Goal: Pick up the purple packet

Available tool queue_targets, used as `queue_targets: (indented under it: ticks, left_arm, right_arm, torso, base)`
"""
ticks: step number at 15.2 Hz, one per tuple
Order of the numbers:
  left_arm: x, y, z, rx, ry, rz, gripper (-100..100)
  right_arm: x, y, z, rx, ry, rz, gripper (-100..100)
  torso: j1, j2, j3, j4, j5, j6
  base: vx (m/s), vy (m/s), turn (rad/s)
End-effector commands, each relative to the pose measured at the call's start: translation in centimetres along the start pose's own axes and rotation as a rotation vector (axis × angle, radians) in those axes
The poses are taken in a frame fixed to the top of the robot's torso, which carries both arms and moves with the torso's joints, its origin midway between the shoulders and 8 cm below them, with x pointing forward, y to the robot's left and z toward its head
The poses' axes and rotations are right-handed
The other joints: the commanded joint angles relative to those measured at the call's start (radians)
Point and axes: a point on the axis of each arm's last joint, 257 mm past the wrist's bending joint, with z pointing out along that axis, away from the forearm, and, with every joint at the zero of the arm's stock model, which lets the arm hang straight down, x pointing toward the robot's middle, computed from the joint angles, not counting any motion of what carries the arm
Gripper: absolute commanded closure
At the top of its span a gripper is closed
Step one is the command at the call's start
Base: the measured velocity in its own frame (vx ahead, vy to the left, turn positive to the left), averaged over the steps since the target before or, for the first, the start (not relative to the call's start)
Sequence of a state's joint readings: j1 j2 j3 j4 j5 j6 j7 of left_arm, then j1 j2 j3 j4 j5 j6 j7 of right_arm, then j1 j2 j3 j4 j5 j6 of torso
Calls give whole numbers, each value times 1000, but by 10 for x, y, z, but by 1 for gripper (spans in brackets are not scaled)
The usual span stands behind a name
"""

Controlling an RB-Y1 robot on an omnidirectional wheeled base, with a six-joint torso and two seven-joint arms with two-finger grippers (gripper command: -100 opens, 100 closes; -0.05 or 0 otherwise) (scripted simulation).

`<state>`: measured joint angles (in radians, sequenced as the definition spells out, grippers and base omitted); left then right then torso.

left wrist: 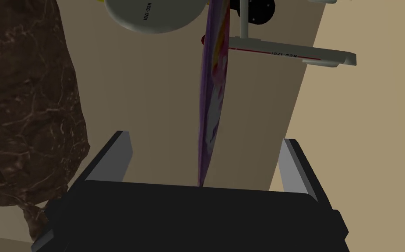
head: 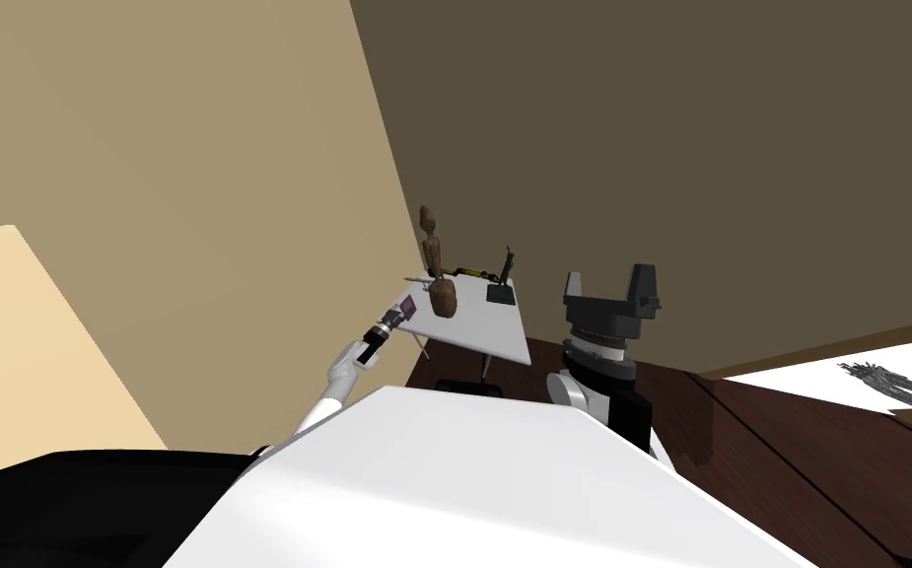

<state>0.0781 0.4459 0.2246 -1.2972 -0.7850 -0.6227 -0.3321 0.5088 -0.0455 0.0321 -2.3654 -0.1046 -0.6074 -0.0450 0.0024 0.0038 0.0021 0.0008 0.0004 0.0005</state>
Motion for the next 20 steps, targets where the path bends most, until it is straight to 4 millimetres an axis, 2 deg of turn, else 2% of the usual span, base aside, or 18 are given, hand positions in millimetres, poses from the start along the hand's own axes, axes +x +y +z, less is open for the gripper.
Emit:
queue_targets:
  ticks: [1,4,5,7,9,10,11,12,14,15,16,19,20]
  left_arm:
    - [-5,1,15,1,-17,4,-100]
    - [10,9,13,-17,9,-13,-100]
    - [-3,7,28,-6,-18,6,-100]
    - [-2,11,35,-15,-19,-5,-100]
    - [11,17,31,-30,6,-17,-100]
    - [11,17,31,-30,6,-17,-100]
    - [2,18,45,-27,-13,1,-100]
    - [0,20,50,-31,-17,-7,-100]
    - [11,26,48,-46,6,-19,-100]
    - [0,27,62,-43,-13,6,-100]
    - [-4,28,67,-47,-20,-4,-100]
    - [10,35,64,-65,7,-17,-100]
    - [-3,37,78,-66,-12,8,-100]
  right_arm:
    - [0,0,0,0,0,0,0]
    - [0,0,0,0,0,0,0]
    - [0,0,0,0,0,0,0]
    - [0,0,0,0,0,0,0]
    - [0,0,0,0,0,0,0]
    - [0,0,0,0,0,0,0]
    - [0,0,0,0,0,0,0]
    - [0,0,0,0,0,0,0]
    - [0,0,0,0,0,0,0]
    - [0,0,0,0,0,0,0]
    - [0,0,0,0,0,0,0]
    - [0,0,0,0,0,0,0]
    - [0,0,0,0,0,0,0]
  torso:
    - [0,0,0,0,0,0]
    - [0,0,0,0,0,-1]
    - [-1,-1,-1,0,0,-1]
    - [0,1,1,0,0,0]
    - [0,0,0,0,0,-1]
    - [-1,-1,0,0,0,-1]
    - [-1,-2,-1,-1,0,-1]
    - [-1,-1,-1,0,0,0]
    - [0,1,1,0,0,-1]
    - [0,0,0,0,0,-1]
    - [-1,1,0,0,0,0]
    - [-1,1,1,0,0,-1]
    - [-1,-1,0,0,0,-1]
  base:
    - [-96,15,-125]
    - [-48,13,-22]
    - [-70,20,-74]
    - [-95,21,-108]
    - [-38,6,6]
    - [-4,-2,14]
    - [-59,7,-134]
    - [-106,26,-137]
    - [-69,16,-16]
    - [-76,10,-90]
    - [-107,19,-119]
    - [-58,5,-16]
    - [-77,6,-98]
